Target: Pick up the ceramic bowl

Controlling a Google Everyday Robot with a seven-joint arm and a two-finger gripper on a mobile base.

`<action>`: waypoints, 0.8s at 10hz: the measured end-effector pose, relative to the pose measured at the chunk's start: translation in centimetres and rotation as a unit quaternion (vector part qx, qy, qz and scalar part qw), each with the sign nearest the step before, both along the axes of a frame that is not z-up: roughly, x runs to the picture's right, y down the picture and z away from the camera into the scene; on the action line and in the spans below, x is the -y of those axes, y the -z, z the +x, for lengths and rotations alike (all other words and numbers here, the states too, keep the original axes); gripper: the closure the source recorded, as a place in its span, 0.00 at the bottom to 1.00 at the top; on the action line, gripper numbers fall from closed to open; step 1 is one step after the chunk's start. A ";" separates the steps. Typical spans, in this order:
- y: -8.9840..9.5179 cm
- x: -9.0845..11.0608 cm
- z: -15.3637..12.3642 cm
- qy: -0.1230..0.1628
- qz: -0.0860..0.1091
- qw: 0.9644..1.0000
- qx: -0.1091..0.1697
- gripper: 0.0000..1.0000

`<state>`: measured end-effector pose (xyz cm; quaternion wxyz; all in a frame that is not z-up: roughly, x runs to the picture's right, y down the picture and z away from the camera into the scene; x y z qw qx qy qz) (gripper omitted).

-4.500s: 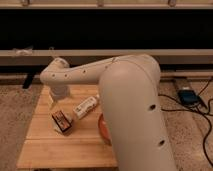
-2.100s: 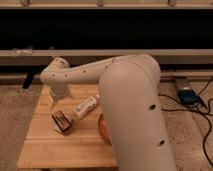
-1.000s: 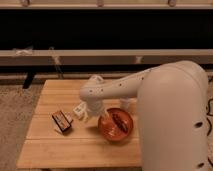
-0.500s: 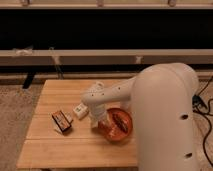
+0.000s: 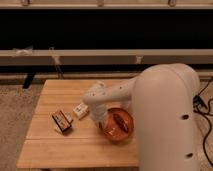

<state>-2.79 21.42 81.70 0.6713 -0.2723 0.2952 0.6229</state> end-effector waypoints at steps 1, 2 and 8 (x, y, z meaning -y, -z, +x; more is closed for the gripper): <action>0.5 0.4 -0.1 -0.001 0.003 1.000 0.001 0.99; 1.1 0.9 -0.3 -0.003 0.007 1.000 0.006 1.00; 4.4 4.1 -2.1 0.006 0.023 0.999 0.035 1.00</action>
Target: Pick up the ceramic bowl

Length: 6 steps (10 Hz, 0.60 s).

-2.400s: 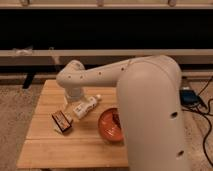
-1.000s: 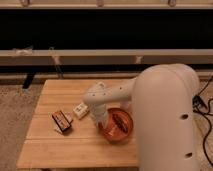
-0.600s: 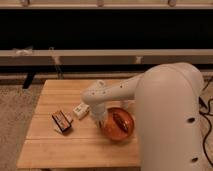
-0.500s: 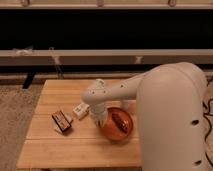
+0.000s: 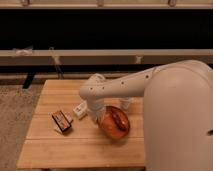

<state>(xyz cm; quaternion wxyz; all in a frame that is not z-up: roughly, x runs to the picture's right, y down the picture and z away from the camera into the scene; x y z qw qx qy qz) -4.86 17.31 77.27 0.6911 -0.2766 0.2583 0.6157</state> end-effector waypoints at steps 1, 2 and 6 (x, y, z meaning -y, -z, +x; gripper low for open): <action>0.3 0.4 -0.5 0.007 0.002 1.000 0.005 1.00; 0.5 0.6 -0.9 0.013 0.003 1.000 0.008 1.00; 1.1 1.4 -2.4 0.055 0.011 0.998 0.009 1.00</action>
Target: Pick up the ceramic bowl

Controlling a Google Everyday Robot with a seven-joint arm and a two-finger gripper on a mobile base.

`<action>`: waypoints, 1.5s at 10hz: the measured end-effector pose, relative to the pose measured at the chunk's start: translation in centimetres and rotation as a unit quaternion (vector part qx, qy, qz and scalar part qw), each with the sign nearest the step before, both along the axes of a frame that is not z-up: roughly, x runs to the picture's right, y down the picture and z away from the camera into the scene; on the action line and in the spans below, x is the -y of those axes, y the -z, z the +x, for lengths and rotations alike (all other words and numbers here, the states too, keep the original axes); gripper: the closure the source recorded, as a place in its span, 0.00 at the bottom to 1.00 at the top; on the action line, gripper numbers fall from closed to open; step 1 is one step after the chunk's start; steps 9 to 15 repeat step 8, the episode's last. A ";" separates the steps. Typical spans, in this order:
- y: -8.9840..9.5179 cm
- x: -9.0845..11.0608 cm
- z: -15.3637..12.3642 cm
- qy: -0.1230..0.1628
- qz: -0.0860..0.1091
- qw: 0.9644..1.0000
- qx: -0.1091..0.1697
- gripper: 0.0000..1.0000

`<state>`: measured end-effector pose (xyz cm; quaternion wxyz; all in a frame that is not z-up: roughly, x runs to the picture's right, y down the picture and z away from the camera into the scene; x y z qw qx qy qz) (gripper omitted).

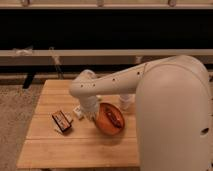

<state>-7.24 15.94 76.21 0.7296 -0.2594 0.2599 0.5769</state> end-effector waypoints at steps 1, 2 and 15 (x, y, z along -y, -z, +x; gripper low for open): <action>0.2 0.2 -0.4 0.014 0.004 1.000 -0.004 1.00; 0.4 0.4 -0.5 0.023 0.007 1.000 -0.008 1.00; 0.7 0.9 -0.1 0.034 0.015 0.999 -0.021 1.00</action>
